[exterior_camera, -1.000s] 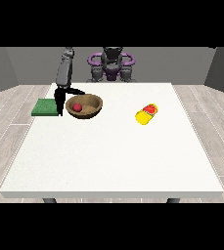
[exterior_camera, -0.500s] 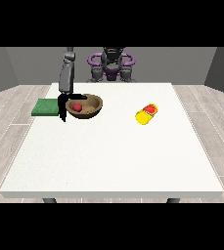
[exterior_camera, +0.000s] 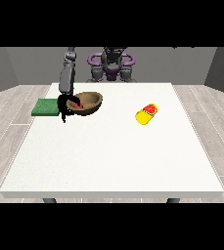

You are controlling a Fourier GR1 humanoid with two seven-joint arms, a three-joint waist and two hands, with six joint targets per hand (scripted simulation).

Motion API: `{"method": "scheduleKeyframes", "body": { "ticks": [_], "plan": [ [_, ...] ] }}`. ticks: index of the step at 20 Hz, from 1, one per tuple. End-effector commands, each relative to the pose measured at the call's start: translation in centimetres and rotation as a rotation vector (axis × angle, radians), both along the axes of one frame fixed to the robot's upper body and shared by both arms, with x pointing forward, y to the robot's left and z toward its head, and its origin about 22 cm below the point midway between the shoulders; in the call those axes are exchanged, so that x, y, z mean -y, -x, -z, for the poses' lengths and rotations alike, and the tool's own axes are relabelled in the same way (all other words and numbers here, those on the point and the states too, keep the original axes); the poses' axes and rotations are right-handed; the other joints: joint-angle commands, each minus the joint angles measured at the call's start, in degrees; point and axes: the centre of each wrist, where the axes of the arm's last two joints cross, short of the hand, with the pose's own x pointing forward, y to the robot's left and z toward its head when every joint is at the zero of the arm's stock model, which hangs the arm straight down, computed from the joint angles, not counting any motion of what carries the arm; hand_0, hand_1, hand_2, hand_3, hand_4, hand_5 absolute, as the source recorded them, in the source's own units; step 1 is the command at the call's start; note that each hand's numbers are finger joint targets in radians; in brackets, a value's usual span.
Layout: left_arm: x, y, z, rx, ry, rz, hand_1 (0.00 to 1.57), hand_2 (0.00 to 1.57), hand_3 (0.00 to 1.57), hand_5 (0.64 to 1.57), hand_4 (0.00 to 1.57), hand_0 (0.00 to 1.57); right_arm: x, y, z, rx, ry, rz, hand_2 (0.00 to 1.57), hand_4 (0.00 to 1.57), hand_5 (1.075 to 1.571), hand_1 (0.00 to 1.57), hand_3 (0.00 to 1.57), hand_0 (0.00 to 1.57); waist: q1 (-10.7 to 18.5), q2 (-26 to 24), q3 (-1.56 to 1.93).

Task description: Pick the cup and pour the ball into the bowl, then pick the bowl and place it on the pad

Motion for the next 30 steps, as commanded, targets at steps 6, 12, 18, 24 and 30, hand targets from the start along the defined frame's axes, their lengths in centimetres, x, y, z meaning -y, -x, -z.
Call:
{"method": "scheduleKeyframes", "body": {
  "ticks": [6,12,18,24,30],
  "plan": [
    [-1.3,-1.0,3.8,-0.103,0.017,-0.023,0.0,0.0,0.0,1.571,0.0,0.0,3.0,0.3,-1.2,-0.307,0.1,0.078,1.57,1.06,1.569,1.57,1.53,1.57,-1.7,-3.0,1.85],
    [-6.2,0.2,5.4,-0.155,0.057,-0.083,0.0,0.0,0.0,1.571,0.0,0.0,5.0,-1.8,-6.2,-0.387,0.174,0.051,1.57,1.11,1.563,1.57,1.4,1.57,-4.9,-7.3,1.95],
    [-6.7,0.3,6.0,-0.139,0.069,-0.133,0.0,0.0,0.0,1.571,0.0,0.0,7.4,-2.6,-10.8,-0.368,0.286,0.026,1.57,1.18,1.561,1.57,0.97,1.57,-8.2,-6.5,2.04],
    [-8.9,1.4,6.4,-0.162,0.038,-0.175,0.0,0.0,0.0,1.571,0.0,0.0,5.8,-2.0,-8.0,-0.422,0.258,0.033,1.57,1.16,1.57,1.57,1.22,1.57,-10.2,-8.1,2.03],
    [-5.6,1.2,3.7,-0.1,0.038,-0.115,0.0,0.0,0.0,1.571,0.0,0.0,14.0,1.7,-9.7,-0.353,0.301,0.121,1.57,1.15,1.565,1.57,0.97,1.57,-8.1,-3.9,2.14]
  ]
}}
